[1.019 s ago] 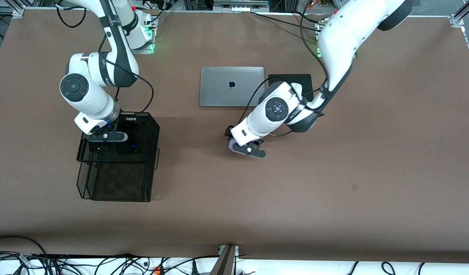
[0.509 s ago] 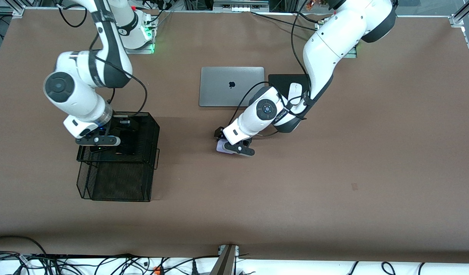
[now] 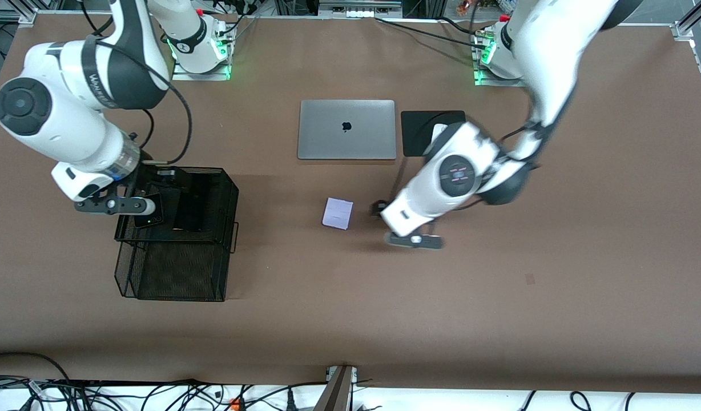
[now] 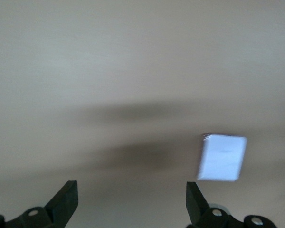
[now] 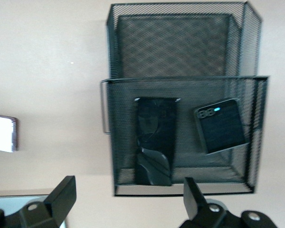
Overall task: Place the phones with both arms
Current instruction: 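Move the right gripper to the white phone while the left gripper withdraws, then grasp the white HUAWEI phone with the right gripper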
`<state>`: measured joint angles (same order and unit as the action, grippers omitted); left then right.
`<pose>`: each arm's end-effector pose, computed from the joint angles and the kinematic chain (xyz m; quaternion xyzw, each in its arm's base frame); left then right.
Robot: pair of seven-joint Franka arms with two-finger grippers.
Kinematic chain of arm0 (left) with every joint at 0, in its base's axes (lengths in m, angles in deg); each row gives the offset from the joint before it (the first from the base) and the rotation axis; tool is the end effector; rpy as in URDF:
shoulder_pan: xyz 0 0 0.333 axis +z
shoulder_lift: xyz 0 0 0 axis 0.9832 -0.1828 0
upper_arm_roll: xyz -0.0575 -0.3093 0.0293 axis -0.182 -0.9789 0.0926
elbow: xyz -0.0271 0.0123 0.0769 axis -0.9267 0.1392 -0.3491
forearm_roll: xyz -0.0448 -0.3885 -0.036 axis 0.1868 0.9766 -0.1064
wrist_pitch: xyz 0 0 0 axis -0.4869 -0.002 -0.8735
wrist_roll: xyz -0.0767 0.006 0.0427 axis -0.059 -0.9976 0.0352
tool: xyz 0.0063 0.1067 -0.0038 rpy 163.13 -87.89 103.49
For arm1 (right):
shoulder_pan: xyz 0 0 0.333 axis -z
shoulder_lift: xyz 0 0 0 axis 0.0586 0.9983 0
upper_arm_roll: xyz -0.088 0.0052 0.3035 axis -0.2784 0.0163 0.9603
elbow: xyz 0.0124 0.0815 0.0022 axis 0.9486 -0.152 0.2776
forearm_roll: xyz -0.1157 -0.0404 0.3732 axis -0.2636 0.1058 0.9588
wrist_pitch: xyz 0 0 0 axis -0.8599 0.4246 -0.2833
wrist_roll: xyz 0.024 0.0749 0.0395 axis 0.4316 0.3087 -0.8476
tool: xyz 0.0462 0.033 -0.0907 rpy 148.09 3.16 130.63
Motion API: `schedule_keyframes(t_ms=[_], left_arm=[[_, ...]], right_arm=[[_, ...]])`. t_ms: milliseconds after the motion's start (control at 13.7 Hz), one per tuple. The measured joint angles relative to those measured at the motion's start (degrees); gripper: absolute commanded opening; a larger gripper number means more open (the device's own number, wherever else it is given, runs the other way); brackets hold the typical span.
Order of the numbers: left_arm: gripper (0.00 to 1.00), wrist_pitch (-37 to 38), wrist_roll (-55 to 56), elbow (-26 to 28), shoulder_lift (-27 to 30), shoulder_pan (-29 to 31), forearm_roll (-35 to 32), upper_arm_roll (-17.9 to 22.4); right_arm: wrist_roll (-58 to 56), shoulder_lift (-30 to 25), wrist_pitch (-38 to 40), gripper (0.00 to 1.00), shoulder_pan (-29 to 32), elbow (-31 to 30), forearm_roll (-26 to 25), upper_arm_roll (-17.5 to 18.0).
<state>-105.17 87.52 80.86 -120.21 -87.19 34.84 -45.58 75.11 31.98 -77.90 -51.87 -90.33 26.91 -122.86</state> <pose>0.6305 -0.3280 0.3582 0.9965 -0.0342 -0.0404 0.0645 0.6021 0.1581 0.4679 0.9992 -0.0298 -0.0280 0.0030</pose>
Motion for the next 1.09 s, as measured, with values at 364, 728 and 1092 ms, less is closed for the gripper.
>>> schedule_keyframes(t_ms=[364, 728, 1092], left_arm=[[1.0, 17.62, -14.43, -1.73, 12.25, 12.17, -1.65, 0.87], [1.0, 28.14, -27.69, -10.78, 13.83, 17.06, -7.12, 1.42], [1.0, 16.65, -32.51, 4.2, 25.71, 10.27, 5.27, 19.84]], right_arm=[[20.53, 8.76, -0.72, 1.0, -0.93, 10.48, 3.03, 12.86], [36.3, 21.23, -4.44, 1.0, -2.06, 22.74, 3.33, 22.26], [41.04, 29.65, -10.68, 1.0, -4.69, 23.06, 3.33, 22.79]])
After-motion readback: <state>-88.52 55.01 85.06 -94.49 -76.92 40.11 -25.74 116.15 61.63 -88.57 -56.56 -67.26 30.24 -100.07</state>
